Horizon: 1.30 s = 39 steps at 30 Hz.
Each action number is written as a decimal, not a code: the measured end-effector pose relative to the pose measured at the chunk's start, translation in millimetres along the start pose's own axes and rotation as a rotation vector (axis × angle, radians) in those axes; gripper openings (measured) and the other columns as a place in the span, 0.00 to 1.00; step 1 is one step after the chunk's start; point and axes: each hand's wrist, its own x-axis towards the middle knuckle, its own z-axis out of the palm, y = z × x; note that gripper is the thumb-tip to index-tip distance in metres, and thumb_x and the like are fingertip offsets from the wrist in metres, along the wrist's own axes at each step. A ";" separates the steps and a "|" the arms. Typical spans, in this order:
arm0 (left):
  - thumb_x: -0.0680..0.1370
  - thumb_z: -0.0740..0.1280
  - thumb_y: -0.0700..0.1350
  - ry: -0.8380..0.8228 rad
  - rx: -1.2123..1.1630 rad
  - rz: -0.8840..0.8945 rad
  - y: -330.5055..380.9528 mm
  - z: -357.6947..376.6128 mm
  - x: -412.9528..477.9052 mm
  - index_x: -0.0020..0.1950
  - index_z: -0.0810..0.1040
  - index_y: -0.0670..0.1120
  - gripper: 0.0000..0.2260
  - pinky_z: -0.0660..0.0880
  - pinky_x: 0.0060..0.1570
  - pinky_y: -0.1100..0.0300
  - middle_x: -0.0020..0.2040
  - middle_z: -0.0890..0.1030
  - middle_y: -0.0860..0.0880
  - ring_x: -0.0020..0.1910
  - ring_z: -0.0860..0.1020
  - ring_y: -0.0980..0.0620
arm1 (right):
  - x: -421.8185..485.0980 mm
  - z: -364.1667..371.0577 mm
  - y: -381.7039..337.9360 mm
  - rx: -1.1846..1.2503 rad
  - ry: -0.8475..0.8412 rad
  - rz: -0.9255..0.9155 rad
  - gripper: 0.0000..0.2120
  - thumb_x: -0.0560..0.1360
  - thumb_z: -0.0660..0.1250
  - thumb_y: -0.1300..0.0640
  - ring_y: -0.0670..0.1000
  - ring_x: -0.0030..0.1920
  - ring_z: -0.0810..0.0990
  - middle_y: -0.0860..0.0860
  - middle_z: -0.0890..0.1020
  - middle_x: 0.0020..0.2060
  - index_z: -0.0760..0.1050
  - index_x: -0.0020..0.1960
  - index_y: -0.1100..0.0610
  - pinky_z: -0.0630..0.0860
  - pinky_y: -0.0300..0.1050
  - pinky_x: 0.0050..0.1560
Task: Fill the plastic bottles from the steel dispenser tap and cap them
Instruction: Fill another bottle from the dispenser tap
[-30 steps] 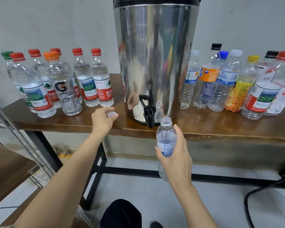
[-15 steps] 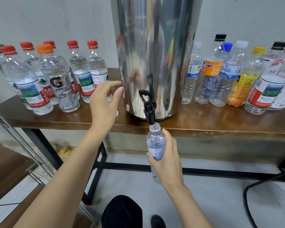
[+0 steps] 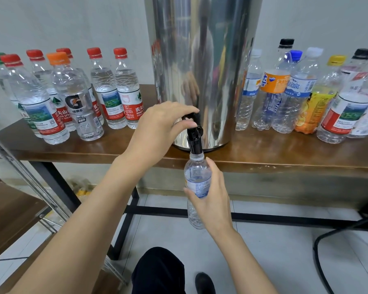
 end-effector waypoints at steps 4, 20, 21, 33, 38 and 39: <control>0.73 0.72 0.52 0.063 0.109 -0.017 4.1 6.7 -6.5 0.55 0.84 0.45 0.15 0.76 0.42 0.55 0.45 0.84 0.49 0.40 0.71 0.58 | 1.2 2.7 0.4 0.030 0.032 -0.002 0.37 0.73 0.75 0.51 0.31 0.59 0.69 0.36 0.69 0.67 0.58 0.74 0.39 0.68 0.32 0.55; 0.72 0.76 0.56 0.325 0.108 -0.148 26.0 27.0 -57.2 0.43 0.84 0.45 0.14 0.76 0.48 0.51 0.45 0.85 0.53 0.49 0.80 0.50 | 4.3 8.6 -0.4 0.029 0.075 -0.013 0.37 0.73 0.74 0.55 0.28 0.56 0.67 0.38 0.67 0.68 0.59 0.75 0.41 0.69 0.36 0.52; 0.72 0.75 0.56 0.312 0.065 -0.193 29.6 25.3 -55.9 0.43 0.84 0.46 0.14 0.76 0.48 0.52 0.45 0.84 0.54 0.49 0.79 0.51 | 3.7 9.6 -1.3 0.028 0.078 -0.012 0.37 0.73 0.74 0.54 0.27 0.56 0.67 0.37 0.67 0.68 0.59 0.75 0.41 0.69 0.36 0.51; 0.78 0.69 0.48 0.167 -0.136 -0.331 3.6 20.9 -54.4 0.53 0.84 0.52 0.07 0.70 0.57 0.65 0.52 0.83 0.58 0.55 0.77 0.50 | 3.9 20.7 -4.6 -0.078 0.209 -0.022 0.35 0.71 0.74 0.51 0.42 0.55 0.73 0.41 0.68 0.64 0.61 0.73 0.42 0.70 0.43 0.45; 0.81 0.63 0.45 0.218 -0.140 -0.298 8.3 34.9 -58.9 0.53 0.78 0.56 0.07 0.73 0.56 0.47 0.53 0.80 0.54 0.55 0.76 0.48 | 5.9 27.5 -4.5 -0.145 0.296 -0.048 0.35 0.71 0.74 0.50 0.46 0.54 0.75 0.42 0.69 0.65 0.62 0.73 0.43 0.70 0.43 0.40; 0.81 0.62 0.44 0.221 -0.136 -0.294 9.4 36.6 -58.9 0.53 0.77 0.56 0.08 0.72 0.56 0.48 0.53 0.80 0.54 0.55 0.75 0.49 | 5.8 28.6 -4.5 -0.151 0.309 -0.053 0.35 0.71 0.74 0.50 0.46 0.55 0.76 0.42 0.69 0.65 0.61 0.73 0.43 0.70 0.43 0.39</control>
